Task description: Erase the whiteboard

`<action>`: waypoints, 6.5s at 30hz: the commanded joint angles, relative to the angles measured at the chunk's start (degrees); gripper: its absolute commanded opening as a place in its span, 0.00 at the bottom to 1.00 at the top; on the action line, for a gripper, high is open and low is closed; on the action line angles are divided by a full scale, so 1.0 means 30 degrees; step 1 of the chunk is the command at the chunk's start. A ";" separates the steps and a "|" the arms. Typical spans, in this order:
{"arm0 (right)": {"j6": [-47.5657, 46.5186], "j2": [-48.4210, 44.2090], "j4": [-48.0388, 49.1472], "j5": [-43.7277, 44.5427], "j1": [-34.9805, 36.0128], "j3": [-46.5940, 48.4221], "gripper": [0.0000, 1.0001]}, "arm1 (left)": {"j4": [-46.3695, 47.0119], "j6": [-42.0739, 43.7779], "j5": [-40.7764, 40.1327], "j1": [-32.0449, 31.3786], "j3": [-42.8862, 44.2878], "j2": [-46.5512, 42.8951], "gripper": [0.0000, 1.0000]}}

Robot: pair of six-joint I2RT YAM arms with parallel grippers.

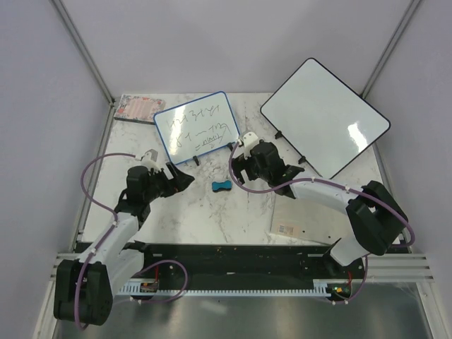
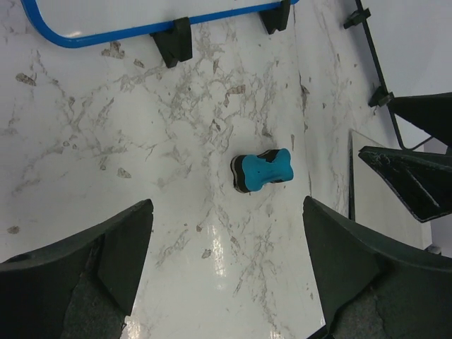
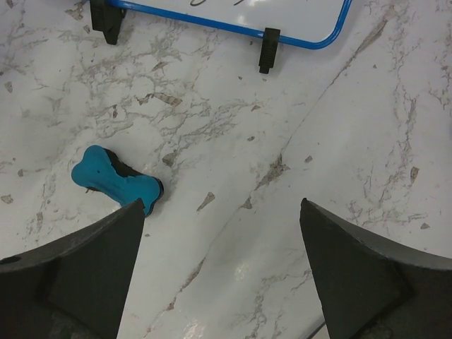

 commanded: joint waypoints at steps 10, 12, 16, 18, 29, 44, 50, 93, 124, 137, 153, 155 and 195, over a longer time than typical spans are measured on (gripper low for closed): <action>-0.2297 0.1880 -0.1070 -0.3489 0.0026 0.1977 0.98 | -0.2325 -0.0413 -0.1614 0.0021 0.0944 -0.2610 0.95; -0.2680 0.2026 -0.1012 -0.4604 0.0027 0.2006 0.98 | -0.2912 -0.0531 -0.1263 0.0021 0.1181 -0.2523 0.95; -0.3499 0.2495 -0.1158 -0.4695 0.0376 0.2298 0.98 | -0.3822 -0.0883 -0.0035 0.0021 0.2319 -0.2026 0.95; -0.3793 0.2699 -0.1188 -0.4754 0.0611 0.2358 0.98 | -0.4377 -0.0825 0.1107 0.0050 0.3343 -0.1645 0.95; -0.5435 0.4985 -0.1509 -0.3289 0.2458 0.3851 0.97 | -0.6226 0.0493 0.2810 0.0021 0.5401 0.0292 0.95; -0.6548 0.7678 -0.3500 -0.2557 0.2605 0.6487 0.81 | -0.6314 0.0670 0.2928 0.0050 0.5547 0.0290 0.94; -0.6548 0.8003 -0.3736 -0.2293 0.2605 0.6899 0.73 | -0.6343 0.0670 0.2752 0.0050 0.5577 0.0115 0.94; -0.3091 0.2292 -0.0983 -0.3870 0.1199 0.3911 0.01 | 0.1852 -0.1818 -0.1913 0.5528 0.9798 1.0099 0.89; -0.2243 0.3345 0.2560 -0.2733 0.0818 0.2798 0.00 | 2.5004 -1.0903 0.8229 0.7463 1.4307 2.3610 0.72; -0.2126 0.4370 0.3147 -0.2527 0.0379 0.3530 0.00 | 2.3598 -0.9467 0.9255 0.7374 1.4688 2.3698 0.45; -0.0719 0.6887 0.6397 -0.0801 -0.0411 0.5256 0.00 | 2.1957 -0.7300 1.0046 0.7433 1.3751 2.3025 0.16; -0.0572 0.7211 0.7159 -0.0507 -0.0646 0.5813 0.00 | 2.2103 -0.7358 1.0104 0.7433 1.3779 2.3054 0.10; 0.0951 1.4097 0.8922 0.1962 0.0670 1.1759 0.00 | 2.0932 -0.3373 1.1512 0.6349 1.2608 2.1179 0.02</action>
